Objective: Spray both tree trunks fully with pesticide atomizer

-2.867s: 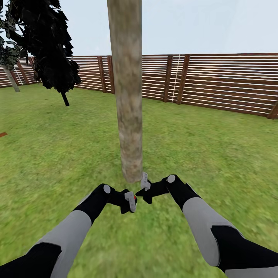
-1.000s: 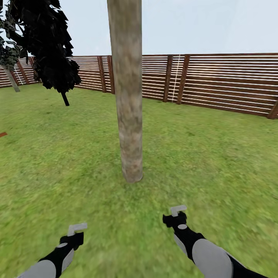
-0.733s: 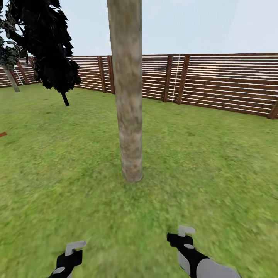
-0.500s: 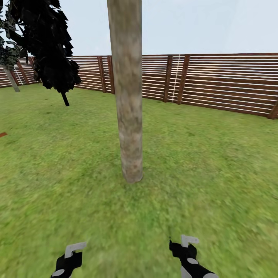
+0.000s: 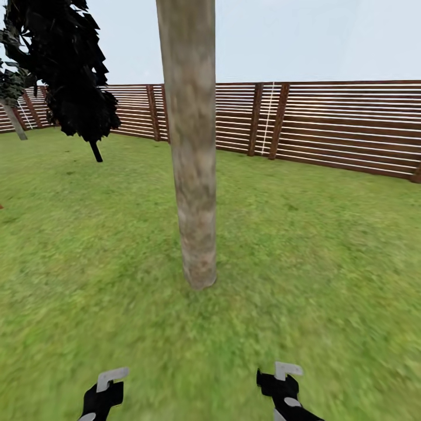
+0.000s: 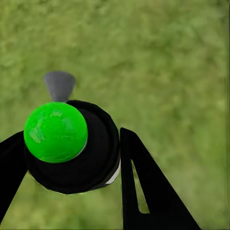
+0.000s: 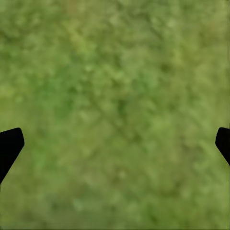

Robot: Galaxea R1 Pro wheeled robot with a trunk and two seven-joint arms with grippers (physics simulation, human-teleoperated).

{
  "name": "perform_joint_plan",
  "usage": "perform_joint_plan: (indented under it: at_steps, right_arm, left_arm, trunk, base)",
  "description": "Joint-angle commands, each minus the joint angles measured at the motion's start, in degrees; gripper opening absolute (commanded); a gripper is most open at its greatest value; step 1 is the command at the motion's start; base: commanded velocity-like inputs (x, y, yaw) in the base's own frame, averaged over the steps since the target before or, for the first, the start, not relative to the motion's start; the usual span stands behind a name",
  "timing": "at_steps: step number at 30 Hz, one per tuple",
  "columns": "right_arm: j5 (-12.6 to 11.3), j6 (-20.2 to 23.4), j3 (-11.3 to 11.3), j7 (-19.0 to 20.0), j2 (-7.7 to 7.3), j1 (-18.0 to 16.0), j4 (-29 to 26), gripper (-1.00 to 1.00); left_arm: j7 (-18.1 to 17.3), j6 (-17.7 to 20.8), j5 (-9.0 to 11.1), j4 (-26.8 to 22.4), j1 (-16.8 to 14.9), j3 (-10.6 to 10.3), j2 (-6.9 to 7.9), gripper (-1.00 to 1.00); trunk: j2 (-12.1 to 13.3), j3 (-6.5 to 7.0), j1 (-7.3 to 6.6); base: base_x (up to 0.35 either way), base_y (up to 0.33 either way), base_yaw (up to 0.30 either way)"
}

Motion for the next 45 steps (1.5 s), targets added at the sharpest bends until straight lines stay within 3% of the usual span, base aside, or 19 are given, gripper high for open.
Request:
perform_joint_plan:
  at_steps: [1,11,23,25,26,28,30,36,45]
  right_arm:
    - [-0.1,-0.1,0.0,0.0,0.01,0.0,0.0,1.0]
    - [-0.5,-0.4,-0.2,0.0,-0.21,0.1,-0.2,1.0]
    - [-0.2,-0.4,-0.1,0.1,-0.48,0.1,-0.4,1.0]
    - [0.0,-0.6,0.9,0.2,-2.8,0.1,-2.6,1.0]
    - [-0.1,-2.7,1.2,0.2,-5.53,0.2,-3.1,1.0]
    - [-0.1,-4.1,1.2,0.1,-6.38,0.2,-3.2,1.0]
    - [-0.4,-4.8,1.2,0.1,-8.32,0.2,-3.1,1.0]
    - [-0.5,-5.0,1.1,0.0,-8.99,0.2,-3.0,1.0]
    - [-0.2,-5.1,1.1,0.7,-9.28,0.9,-3.0,1.0]
  left_arm:
    - [0.0,-0.1,0.0,0.0,0.0,0.0,0.03,-1.0]
    - [-0.1,-0.2,0.1,0.2,0.1,0.0,0.25,-1.0]
    - [-0.1,0.2,0.0,-0.1,0.1,0.1,0.24,-1.0]
    - [-0.5,5.8,0.0,-0.6,-0.2,0.1,1.17,-1.0]
    - [-0.7,12.4,-0.2,-0.6,-0.6,-0.2,1.48,-1.0]
    - [-0.7,13.2,-0.3,-0.7,-0.6,-0.3,1.23,-1.0]
    - [-0.7,13.5,-0.3,-0.7,-0.7,-0.4,1.18,-1.0]
    - [-0.7,14.5,-0.5,-1.6,-0.8,-0.4,1.78,-1.0]
    - [-0.4,15.5,-0.3,-2.7,-0.2,-0.3,1.15,-1.0]
  trunk:
    - [0.0,0.0,0.0]
    - [0.0,0.01,0.0]
    - [0.0,0.24,0.0]
    - [0.0,0.31,0.0]
    - [0.0,0.32,0.0]
    - [0.0,0.34,0.0]
    - [-0.4,0.17,0.22]
    - [-2.8,-0.91,1.54]
    - [-6.4,-2.52,3.51]
  base:
    - [0.338,0.0,0.0]
    - [0.288,0.127,-0.143]
    - [0.013,0.117,-0.297]
    - [0.0,0.0,-0.295]
    - [0.0,0.0,-0.113]
    - [0.0,0.0,-0.059]
    - [0.0,0.0,-0.018]
    - [0.0,0.0,-0.002]
    - [0.0,0.0,-0.043]
